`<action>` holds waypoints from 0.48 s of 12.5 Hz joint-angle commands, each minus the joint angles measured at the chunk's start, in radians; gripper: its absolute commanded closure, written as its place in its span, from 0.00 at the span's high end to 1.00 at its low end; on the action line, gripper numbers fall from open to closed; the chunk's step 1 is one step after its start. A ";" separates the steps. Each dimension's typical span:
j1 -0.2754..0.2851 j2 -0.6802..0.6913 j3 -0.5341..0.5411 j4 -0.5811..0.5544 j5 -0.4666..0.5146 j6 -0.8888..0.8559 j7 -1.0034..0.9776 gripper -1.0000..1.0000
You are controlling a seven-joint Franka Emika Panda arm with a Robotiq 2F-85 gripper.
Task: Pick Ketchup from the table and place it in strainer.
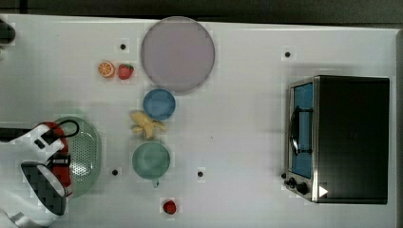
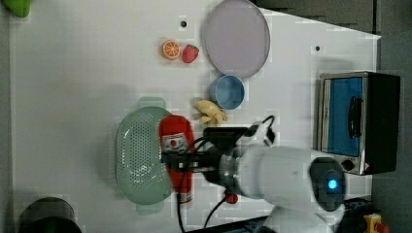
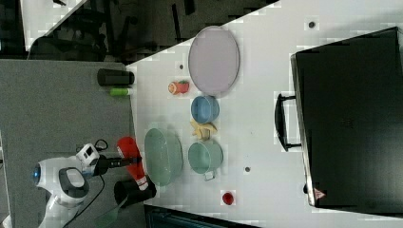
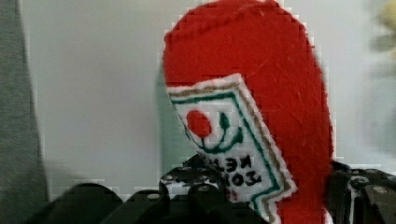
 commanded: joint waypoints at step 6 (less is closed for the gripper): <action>0.004 0.193 -0.028 0.013 -0.104 0.175 0.194 0.83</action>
